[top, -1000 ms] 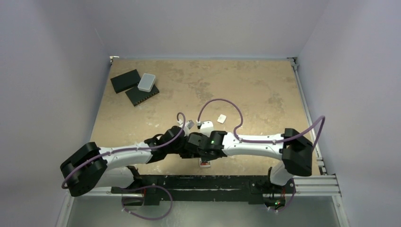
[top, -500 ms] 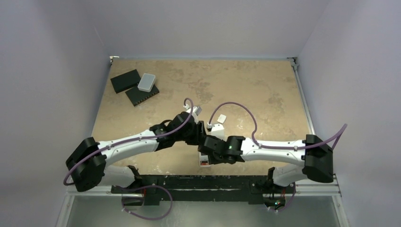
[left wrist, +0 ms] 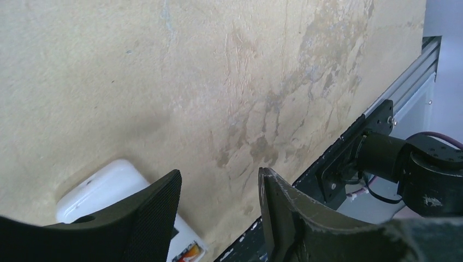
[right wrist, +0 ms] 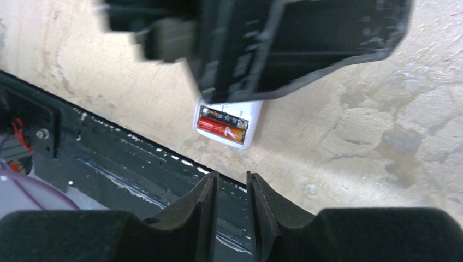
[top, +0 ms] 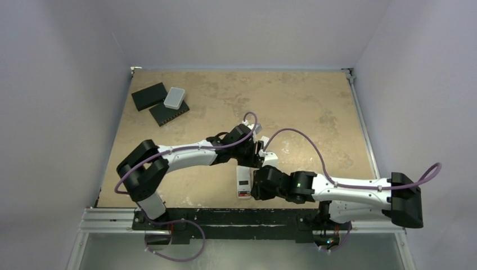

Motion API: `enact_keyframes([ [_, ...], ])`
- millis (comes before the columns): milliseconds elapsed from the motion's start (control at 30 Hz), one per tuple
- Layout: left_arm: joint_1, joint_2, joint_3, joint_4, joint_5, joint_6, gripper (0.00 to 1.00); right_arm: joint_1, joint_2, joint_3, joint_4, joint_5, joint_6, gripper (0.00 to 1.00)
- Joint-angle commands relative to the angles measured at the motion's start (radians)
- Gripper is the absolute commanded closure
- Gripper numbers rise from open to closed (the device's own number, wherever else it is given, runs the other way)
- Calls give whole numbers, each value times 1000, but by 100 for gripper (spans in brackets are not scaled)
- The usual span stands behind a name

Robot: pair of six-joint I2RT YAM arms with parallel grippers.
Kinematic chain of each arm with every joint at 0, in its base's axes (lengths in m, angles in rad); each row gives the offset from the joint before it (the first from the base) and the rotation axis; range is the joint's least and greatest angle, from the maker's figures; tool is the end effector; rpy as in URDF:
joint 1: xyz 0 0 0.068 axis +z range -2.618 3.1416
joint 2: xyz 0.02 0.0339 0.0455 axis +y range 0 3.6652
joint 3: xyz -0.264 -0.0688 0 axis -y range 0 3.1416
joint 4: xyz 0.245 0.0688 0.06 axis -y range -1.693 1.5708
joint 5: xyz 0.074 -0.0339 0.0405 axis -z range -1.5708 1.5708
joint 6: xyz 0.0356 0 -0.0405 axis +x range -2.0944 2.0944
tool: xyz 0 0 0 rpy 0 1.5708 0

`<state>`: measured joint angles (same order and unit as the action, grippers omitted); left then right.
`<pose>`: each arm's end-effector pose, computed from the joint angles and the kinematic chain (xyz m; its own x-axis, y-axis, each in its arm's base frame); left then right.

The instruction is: Load the batteries into the remote control

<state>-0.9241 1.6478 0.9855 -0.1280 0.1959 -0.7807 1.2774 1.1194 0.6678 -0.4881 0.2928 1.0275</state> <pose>0.2036 -0.2811 0.1960 -0.9132 0.0638 -0.4025 0.3134 0.7413 -0.5935 0.0721 0.2031 0.2109 -0.8631 -0.0230 -0.5045 -0.2485 0.8890 0.3846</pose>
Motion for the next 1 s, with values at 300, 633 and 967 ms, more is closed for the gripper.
enact_keyframes([
  [300, 1, 197, 145, -24, 37, 58, 49, 2, -48, -105, 305, -74, -79, 84],
  [633, 4, 214, 155, -167, -81, 104, 56, 4, 191, -23, 474, -151, -138, 100],
  [967, 32, 165, 114, -237, -161, 129, 57, 7, 320, 52, 463, -158, -155, 100],
])
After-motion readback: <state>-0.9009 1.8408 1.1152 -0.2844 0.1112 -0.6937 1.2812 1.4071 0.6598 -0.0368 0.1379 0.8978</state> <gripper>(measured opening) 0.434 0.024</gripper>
